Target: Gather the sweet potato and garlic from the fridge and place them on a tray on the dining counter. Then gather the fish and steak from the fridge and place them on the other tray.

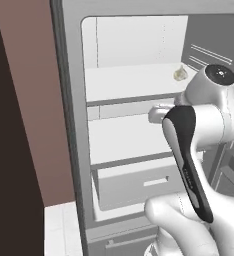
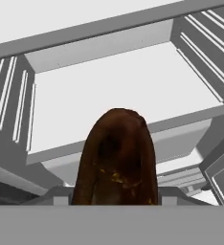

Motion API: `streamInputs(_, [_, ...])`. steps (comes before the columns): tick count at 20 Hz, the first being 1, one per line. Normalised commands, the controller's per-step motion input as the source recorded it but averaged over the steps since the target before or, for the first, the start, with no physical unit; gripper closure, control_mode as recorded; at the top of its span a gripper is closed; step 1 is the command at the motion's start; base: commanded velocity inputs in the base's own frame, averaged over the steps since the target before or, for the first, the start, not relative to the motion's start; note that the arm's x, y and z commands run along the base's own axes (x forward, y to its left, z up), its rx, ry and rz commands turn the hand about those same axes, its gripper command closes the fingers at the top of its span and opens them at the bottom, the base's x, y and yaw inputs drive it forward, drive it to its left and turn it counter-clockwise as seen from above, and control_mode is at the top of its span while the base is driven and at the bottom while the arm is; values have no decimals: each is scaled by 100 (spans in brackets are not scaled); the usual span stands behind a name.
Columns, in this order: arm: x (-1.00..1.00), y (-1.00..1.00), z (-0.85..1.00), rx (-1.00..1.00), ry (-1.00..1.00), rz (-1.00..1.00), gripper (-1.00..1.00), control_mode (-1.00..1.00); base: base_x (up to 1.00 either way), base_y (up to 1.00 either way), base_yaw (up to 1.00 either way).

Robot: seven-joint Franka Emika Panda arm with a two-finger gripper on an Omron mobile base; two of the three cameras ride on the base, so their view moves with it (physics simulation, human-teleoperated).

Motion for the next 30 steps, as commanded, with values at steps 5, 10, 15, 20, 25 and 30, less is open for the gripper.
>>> streamInputs(5, [0, 0, 0, 0, 0, 0, 100, 100, -44, 38, 0])
streamInputs(10, [0, 0, 0, 0, 0, 0, 100, 100, -70, 10, 0])
streamInputs(15, [0, 0, 0, 0, 0, 0, 100, 100, -76, 5, 0])
streamInputs(20, [0, 0, 0, 0, 0, 0, 100, 100, -78, 3, 0])
streamInputs(25, [0, 0, 0, 0, 0, 0, 100, 100, -82, 0, 0])
streamInputs(30, [0, 0, 0, 0, 0, 0, 100, 100, -81, 0, -1])
